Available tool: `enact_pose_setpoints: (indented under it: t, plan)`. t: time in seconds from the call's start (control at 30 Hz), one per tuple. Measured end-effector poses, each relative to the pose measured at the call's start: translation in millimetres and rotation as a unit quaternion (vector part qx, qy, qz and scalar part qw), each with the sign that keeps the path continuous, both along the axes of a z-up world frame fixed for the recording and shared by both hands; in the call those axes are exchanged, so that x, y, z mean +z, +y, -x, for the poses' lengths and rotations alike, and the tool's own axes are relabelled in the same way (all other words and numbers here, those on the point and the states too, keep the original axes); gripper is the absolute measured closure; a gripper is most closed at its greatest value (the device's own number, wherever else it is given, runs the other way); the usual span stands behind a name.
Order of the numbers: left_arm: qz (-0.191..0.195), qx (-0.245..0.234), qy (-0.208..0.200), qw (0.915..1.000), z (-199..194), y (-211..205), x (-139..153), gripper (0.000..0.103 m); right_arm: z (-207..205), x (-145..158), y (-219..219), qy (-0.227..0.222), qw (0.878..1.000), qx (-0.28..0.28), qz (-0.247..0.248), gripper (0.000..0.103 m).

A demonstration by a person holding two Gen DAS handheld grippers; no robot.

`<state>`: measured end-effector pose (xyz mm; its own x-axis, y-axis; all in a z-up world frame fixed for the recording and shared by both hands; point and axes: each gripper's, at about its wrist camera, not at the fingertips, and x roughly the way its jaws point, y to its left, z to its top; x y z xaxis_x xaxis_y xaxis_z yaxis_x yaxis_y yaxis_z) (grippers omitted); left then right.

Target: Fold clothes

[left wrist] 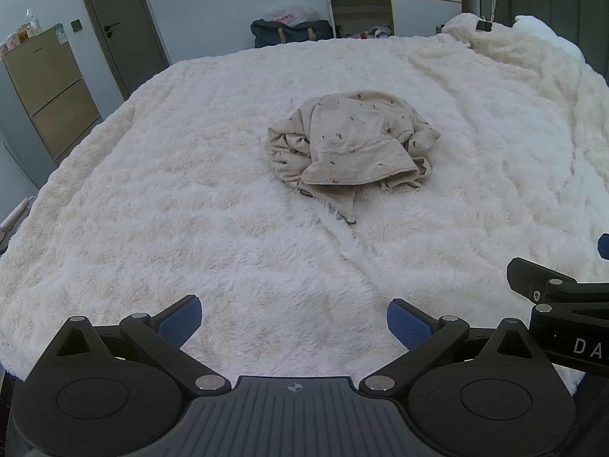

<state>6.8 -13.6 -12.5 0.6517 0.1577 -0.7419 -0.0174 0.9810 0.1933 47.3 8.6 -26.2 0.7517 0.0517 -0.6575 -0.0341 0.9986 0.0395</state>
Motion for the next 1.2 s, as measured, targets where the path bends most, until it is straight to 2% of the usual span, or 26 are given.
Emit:
enact_pose_setpoints:
  t: [1.2]
  plan:
    - [0.001, 0.000, 0.000, 1.0000, -3.2, 1.8, -1.9, 0.000, -0.6, -0.5, 0.9, 0.001, 1.000, 0.000, -0.002, 0.000]
